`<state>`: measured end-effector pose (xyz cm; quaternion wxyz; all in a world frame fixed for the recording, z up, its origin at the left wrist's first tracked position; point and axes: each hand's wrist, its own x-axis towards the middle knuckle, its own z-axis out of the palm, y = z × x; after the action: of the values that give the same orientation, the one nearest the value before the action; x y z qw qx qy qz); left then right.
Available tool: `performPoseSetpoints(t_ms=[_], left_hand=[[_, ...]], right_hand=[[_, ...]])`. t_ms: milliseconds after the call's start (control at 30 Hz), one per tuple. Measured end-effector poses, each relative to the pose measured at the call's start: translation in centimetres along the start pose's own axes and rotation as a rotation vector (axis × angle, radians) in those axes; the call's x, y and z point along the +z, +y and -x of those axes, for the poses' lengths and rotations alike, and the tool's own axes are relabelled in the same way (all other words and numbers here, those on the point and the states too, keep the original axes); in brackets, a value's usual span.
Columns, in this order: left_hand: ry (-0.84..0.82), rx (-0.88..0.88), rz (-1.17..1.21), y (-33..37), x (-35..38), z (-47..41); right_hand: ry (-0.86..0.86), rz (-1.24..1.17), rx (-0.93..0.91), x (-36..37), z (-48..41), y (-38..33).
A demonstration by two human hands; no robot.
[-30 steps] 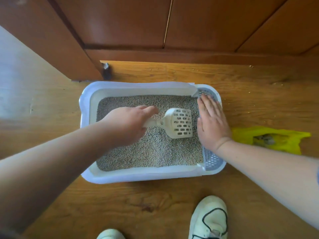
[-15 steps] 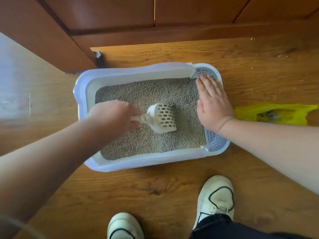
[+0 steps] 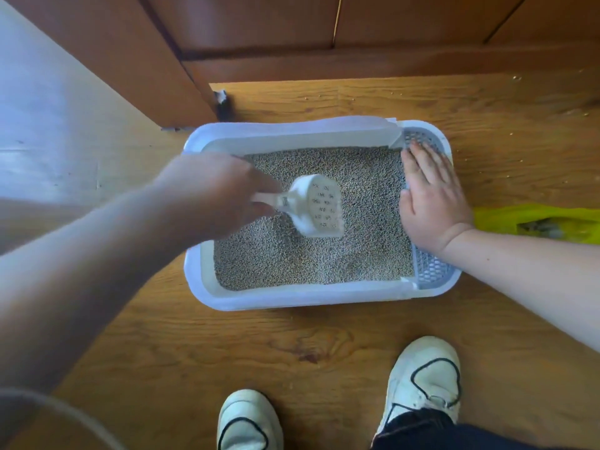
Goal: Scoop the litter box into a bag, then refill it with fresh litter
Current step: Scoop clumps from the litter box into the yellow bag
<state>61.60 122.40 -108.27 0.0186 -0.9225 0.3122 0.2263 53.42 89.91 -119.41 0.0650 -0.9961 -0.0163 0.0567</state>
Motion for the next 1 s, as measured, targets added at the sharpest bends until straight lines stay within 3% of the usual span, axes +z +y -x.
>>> performPoseSetpoints(t_ms=[267, 567, 700, 1000], left_hand=[[-0.061, 0.213, 0.095, 6.4, 6.2, 0.5], [0.054, 0.015, 0.031, 1.5, 6.7, 0.6], [0.210, 0.013, 0.043, 0.1, 7.1, 1.2], [0.280, 0.050, 0.081, 4.1, 8.5, -1.2]], right_hand=[[0.013, 0.015, -0.018, 0.2, 0.1, 0.2], [0.011, 0.033, -0.019, 0.1, 0.0, 0.2], [0.012, 0.015, -0.017, -0.1, 0.0, 0.0], [-0.013, 0.023, -0.009, -0.2, 0.2, 0.0]])
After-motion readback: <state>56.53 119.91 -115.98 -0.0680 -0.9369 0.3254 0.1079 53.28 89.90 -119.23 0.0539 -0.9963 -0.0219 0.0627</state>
